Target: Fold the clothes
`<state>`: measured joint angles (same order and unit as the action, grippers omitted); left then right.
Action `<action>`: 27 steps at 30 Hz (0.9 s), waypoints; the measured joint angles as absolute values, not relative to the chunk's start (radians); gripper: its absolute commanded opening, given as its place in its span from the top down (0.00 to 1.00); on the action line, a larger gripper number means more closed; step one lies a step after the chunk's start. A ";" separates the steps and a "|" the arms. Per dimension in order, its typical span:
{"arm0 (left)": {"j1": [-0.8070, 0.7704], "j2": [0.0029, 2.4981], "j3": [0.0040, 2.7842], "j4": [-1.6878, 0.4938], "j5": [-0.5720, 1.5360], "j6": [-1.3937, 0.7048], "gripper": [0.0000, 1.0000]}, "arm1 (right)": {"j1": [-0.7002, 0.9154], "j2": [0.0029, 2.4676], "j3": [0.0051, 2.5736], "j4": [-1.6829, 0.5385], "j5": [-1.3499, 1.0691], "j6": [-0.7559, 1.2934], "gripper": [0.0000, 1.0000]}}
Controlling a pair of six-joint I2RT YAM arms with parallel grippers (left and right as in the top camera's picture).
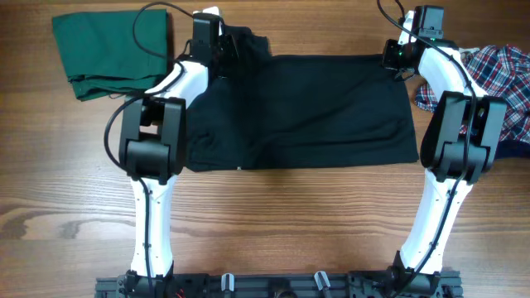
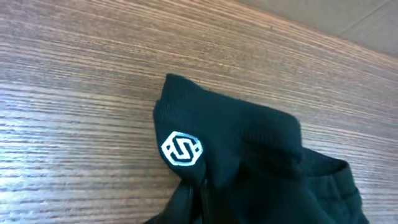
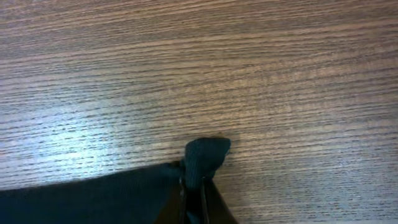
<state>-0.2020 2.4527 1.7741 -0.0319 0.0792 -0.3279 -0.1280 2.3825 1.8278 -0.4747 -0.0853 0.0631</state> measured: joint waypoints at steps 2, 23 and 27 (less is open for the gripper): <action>-0.202 2.437 1.774 -0.054 0.079 -0.327 0.96 | -0.128 2.379 1.828 -0.475 -0.084 0.067 0.96; -0.202 2.273 1.774 -0.420 0.079 -0.300 0.96 | -0.127 2.254 1.828 -0.630 -0.070 0.127 0.96; -0.202 2.225 1.774 -0.484 0.080 -0.300 0.96 | -0.127 2.247 1.828 -0.667 -0.055 0.131 0.96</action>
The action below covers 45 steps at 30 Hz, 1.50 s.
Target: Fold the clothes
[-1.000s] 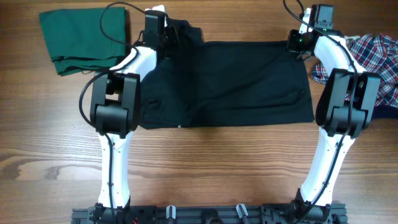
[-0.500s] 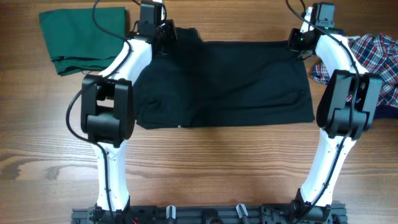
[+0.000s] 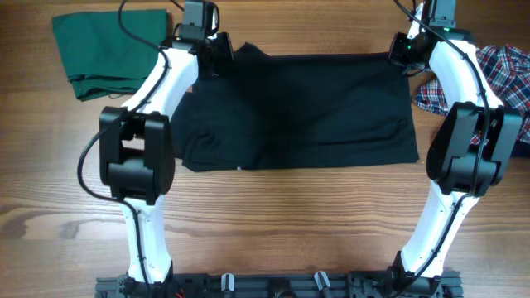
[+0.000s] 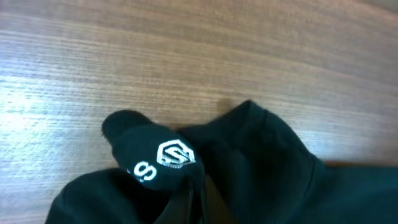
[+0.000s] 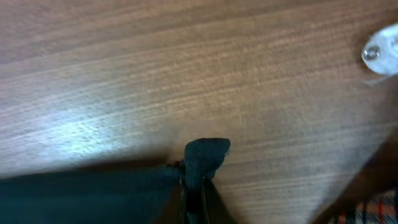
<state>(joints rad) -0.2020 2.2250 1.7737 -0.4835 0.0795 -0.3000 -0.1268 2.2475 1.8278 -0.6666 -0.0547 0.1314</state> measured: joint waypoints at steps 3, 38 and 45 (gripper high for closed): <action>-0.202 2.192 1.774 -0.557 0.080 -0.300 0.96 | -0.127 2.247 1.828 -0.680 -0.032 0.136 0.96; -0.171 2.167 1.774 -0.952 0.021 -0.297 0.93 | -0.119 2.243 1.828 -0.827 0.084 0.205 0.96; -0.169 2.167 1.774 -1.079 0.015 -0.292 0.78 | -0.120 2.243 1.828 -0.832 0.095 0.221 0.96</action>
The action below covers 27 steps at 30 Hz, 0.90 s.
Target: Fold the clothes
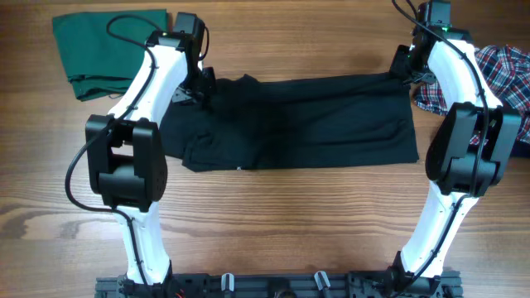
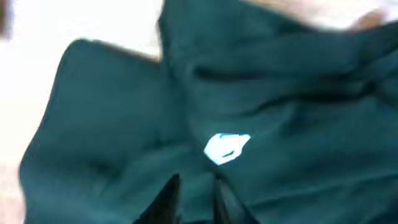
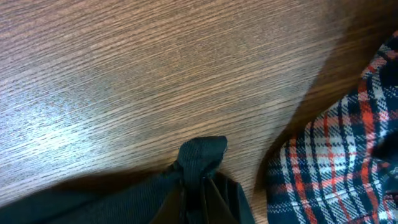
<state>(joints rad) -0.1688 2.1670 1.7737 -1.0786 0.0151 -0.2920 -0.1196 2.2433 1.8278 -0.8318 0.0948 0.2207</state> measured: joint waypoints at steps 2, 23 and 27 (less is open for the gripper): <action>-0.169 2.167 1.774 -1.115 -0.007 -0.294 0.73 | -0.120 2.243 1.828 -0.834 0.095 0.223 0.96; -0.169 2.167 1.774 -1.004 0.108 -0.294 0.51 | -0.120 2.234 1.828 -0.742 0.131 0.210 0.23; -0.169 2.167 1.774 -1.002 0.157 -0.294 0.51 | -0.120 2.234 1.828 -0.713 0.051 0.152 0.30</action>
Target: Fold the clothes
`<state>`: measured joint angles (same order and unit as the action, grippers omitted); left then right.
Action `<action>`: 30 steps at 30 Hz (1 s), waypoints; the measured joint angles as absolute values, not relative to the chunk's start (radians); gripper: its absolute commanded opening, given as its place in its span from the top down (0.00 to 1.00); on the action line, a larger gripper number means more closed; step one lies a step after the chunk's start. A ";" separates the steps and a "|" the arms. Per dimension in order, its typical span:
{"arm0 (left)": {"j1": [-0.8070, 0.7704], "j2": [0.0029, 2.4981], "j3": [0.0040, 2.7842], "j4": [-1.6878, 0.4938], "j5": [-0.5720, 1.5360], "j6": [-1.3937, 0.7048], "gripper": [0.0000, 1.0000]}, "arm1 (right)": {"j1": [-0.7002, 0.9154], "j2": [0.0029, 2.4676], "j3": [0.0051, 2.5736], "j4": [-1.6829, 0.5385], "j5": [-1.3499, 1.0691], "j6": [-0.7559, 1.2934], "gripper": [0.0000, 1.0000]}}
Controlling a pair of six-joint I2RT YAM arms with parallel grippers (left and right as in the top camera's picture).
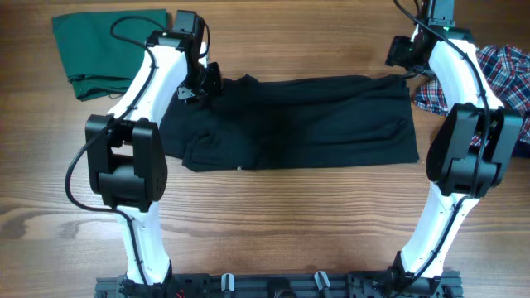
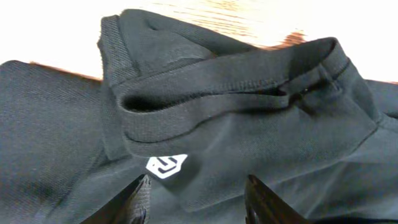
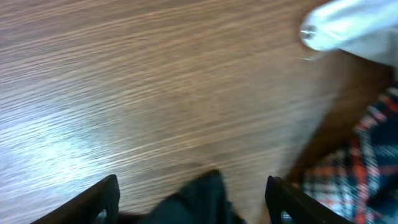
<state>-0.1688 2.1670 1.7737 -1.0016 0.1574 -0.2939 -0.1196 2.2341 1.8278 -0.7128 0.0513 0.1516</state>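
The black garment [image 1: 290,120] lies spread across the middle of the table, its far edge doubled over toward me. My left gripper [image 1: 207,80] hovers open over the garment's far left corner; in the left wrist view its fingers [image 2: 140,199] stand apart above the ribbed band and the white logo [image 2: 165,165]. My right gripper [image 1: 396,55] stands open just past the far right corner. That black corner [image 3: 205,190] sits loose between the spread right fingers [image 3: 106,199].
A folded green cloth [image 1: 112,45] lies at the far left. A red and blue plaid shirt [image 1: 497,74] is heaped at the far right, close to the right arm. A small white object [image 3: 348,28] shows on the wood in the right wrist view.
Both grippers have opened and let go of the black garment's far corners. The garment rests on the table where it was. The right gripper sits slightly farther back.
Both grippers were shut on the black garment's far corners, with the cloth reaching well back on the table. They then held those corners farther back, then nearer me, shortening the garment's depth. Now both corners are released.
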 measured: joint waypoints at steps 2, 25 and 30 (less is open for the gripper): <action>-0.169 2.167 1.774 -1.002 0.166 -0.294 0.50 | -0.120 2.234 1.828 -0.707 0.004 0.117 0.35; -0.169 2.167 1.774 -1.001 0.182 -0.294 0.32 | -0.156 2.301 1.826 -0.723 -0.090 0.039 0.40; -0.169 2.167 1.774 -1.001 0.182 -0.294 0.32 | -0.156 2.302 1.782 -0.705 -0.121 0.039 0.46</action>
<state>-0.1688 2.1670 1.7737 -1.0012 0.1818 -0.2939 -0.1562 2.3024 1.7821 -0.7052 -0.1207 0.0387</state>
